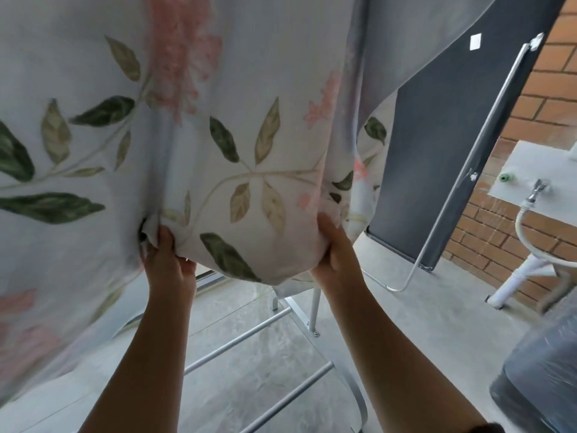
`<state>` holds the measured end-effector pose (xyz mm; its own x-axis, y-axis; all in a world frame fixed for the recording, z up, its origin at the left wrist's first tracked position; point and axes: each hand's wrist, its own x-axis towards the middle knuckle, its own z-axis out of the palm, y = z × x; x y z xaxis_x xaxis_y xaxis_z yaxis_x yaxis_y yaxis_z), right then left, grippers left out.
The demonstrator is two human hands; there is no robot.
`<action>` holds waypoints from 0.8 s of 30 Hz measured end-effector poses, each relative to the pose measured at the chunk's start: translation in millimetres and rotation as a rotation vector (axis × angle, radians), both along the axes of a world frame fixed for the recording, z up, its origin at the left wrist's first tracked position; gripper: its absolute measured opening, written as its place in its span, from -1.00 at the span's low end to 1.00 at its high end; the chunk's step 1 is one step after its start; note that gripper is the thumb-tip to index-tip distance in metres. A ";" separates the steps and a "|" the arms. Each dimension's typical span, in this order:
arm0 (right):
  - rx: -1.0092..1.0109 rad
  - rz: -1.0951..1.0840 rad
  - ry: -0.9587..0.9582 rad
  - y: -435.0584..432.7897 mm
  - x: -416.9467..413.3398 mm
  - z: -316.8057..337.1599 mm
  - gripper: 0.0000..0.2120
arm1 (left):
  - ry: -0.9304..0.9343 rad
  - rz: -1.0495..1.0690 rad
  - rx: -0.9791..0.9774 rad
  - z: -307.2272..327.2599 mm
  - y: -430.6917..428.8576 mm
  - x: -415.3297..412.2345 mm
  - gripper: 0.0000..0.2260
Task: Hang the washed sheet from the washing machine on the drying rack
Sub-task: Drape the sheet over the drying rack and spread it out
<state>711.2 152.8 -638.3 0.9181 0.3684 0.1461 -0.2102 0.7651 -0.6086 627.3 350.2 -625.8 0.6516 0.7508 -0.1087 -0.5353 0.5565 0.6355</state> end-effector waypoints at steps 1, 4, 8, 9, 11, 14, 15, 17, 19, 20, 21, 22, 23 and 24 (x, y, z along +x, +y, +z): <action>0.064 -0.049 -0.010 -15.8 -3.6 -2.2 -0.63 | -0.020 -0.020 -0.007 -0.7 3.3 -1.5 -0.88; 0.206 -0.139 0.057 -69.6 -1.4 -1.8 -0.56 | 0.005 -0.057 0.024 -4.6 8.7 -3.0 -0.80; 0.115 -0.192 0.004 -99.9 4.3 17.6 -0.57 | 0.051 -0.259 0.130 -12.0 -6.1 -2.2 -0.82; 0.091 -0.243 0.013 -104.8 3.8 19.6 -0.57 | 0.069 -0.285 0.155 -14.8 -9.4 -2.7 -0.85; 0.086 -0.321 0.065 -115.7 4.5 23.8 -0.62 | 0.117 -0.277 0.190 -16.3 -13.8 -4.5 -0.87; 0.134 -0.355 0.210 -127.4 6.3 4.3 -0.61 | 0.172 -0.193 0.183 -17.5 -14.1 -4.0 -0.89; 0.117 -0.346 0.226 -127.5 6.4 -4.7 -0.65 | 0.191 -0.169 0.179 -18.8 -13.2 -2.6 -0.91; 0.090 -0.337 0.239 -125.4 6.4 -15.6 -0.69 | 0.213 -0.141 0.174 -21.8 -13.2 0.6 -0.92; 0.196 -0.319 0.281 -125.7 10.1 -15.4 -0.68 | 0.228 -0.121 0.178 -23.0 -15.2 3.0 -0.88; 0.283 -0.309 0.310 -127.0 14.1 -12.3 -0.70 | 0.234 -0.113 0.176 -23.3 -16.1 4.2 -0.90; 0.351 -0.305 0.359 -128.2 18.4 -9.5 -0.70 | 0.249 -0.104 0.175 -24.7 -16.1 5.9 -0.93; 0.370 -0.296 0.401 -129.7 23.5 -6.4 -0.65 | 0.258 -0.100 0.171 -26.2 -15.8 7.1 -0.94; 0.330 -0.286 0.442 -130.9 30.4 -5.2 -0.60 | 0.265 -0.103 0.166 -27.6 -15.0 7.8 -0.93; 0.246 -0.281 0.473 -133.4 38.7 -5.1 -0.58 | 0.268 -0.112 0.158 -28.9 -15.7 10.3 -0.93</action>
